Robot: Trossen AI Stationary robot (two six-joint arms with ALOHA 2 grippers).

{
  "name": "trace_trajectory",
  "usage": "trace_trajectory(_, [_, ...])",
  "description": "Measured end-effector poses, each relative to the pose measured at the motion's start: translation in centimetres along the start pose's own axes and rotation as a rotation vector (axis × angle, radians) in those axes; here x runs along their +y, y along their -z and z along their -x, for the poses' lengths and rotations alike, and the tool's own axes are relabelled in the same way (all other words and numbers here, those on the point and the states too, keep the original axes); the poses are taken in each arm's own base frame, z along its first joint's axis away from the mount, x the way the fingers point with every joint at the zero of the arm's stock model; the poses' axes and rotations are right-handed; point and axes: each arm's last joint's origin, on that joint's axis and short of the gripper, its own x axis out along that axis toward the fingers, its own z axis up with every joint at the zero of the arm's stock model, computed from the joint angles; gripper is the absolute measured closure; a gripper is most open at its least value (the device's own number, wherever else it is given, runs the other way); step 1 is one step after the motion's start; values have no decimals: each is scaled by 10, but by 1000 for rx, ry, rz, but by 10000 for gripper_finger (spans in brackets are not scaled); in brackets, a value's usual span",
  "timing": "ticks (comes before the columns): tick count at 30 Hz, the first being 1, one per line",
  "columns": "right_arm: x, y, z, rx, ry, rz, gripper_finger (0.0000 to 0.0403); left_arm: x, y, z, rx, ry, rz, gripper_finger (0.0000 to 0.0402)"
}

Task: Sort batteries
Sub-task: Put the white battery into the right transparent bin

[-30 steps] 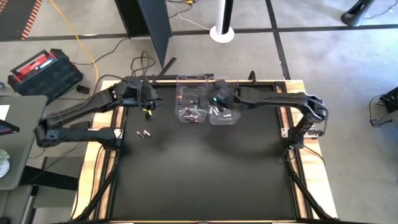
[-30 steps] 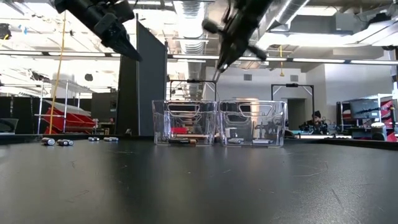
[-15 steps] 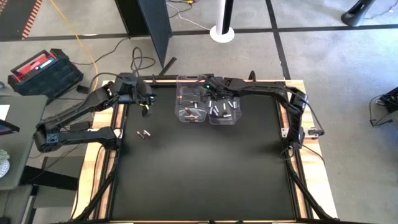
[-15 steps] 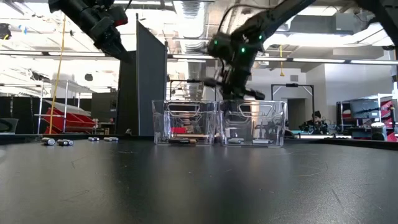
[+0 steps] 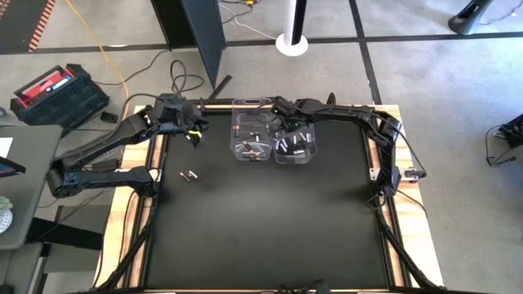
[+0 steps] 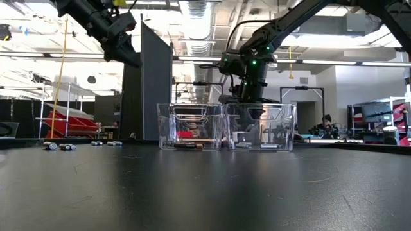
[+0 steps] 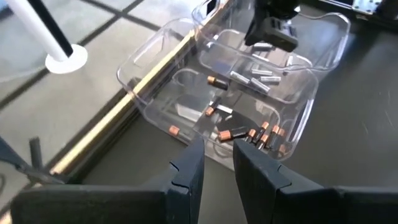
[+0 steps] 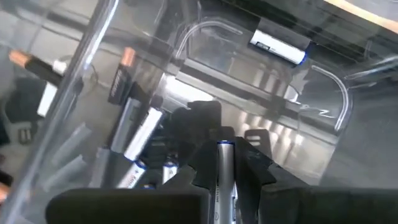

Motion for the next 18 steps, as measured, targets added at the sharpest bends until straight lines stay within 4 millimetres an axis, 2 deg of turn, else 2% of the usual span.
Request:
trace_trajectory(10, [-8, -4, -3, 9, 16, 57, 341, 0, 1, -7, 28, -4, 128, 319])
trace_trajectory(15, [-13, -8, -4, 5, 19, 220, 341, 0, 1, -6, 27, -4, 140, 319])
trace_trajectory(18, [-13, -8, -4, 7, 16, 404, 342, 0, 1, -6, 25, -4, 139, 319])
